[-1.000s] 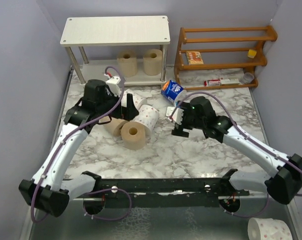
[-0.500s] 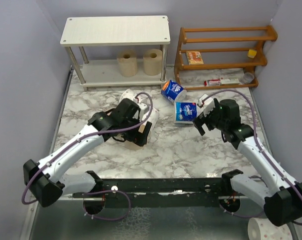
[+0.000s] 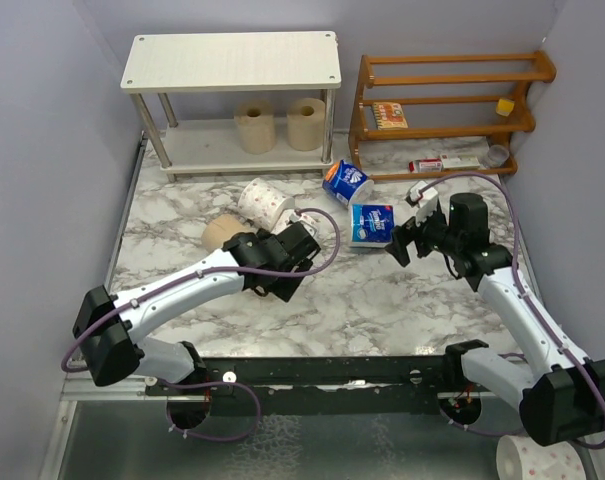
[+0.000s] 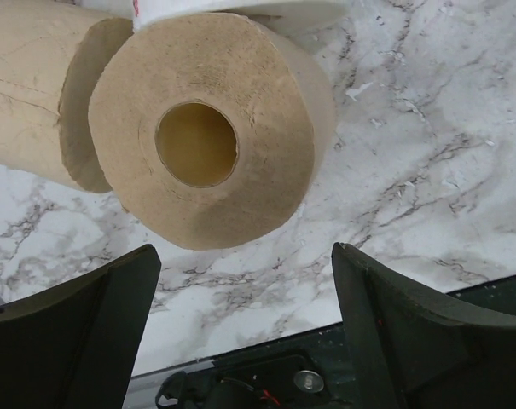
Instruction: Place and organize the paper towels onto the shelf
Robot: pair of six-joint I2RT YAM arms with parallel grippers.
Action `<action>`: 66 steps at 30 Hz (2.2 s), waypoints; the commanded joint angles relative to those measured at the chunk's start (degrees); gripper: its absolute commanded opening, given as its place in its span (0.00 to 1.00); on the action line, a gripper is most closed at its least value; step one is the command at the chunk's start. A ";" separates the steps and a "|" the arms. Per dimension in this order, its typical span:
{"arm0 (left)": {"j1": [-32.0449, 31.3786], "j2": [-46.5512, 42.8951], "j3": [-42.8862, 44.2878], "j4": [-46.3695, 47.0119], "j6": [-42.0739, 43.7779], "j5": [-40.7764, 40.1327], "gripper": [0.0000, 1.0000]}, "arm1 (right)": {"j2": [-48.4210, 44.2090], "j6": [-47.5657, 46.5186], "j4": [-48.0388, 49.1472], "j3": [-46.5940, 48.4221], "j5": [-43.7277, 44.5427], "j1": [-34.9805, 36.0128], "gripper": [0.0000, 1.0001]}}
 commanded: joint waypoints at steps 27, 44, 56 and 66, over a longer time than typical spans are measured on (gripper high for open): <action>-7.57 12.58 -4.45 4.69 -1.69 -15.17 0.02 | -1.09 -0.38 3.38 -1.34 -1.52 -0.33 0.94; -8.89 12.89 23.29 -18.11 -4.17 -28.87 0.00 | -0.66 -0.66 3.47 -1.47 -1.45 -0.32 0.94; -4.26 13.60 27.64 -19.79 -2.53 -45.58 0.00 | -0.17 -0.75 3.70 -1.49 -1.32 -0.32 0.94; 8.11 19.59 27.48 10.27 18.75 -51.74 0.00 | -0.40 -0.92 4.00 -1.65 -0.44 -0.35 0.94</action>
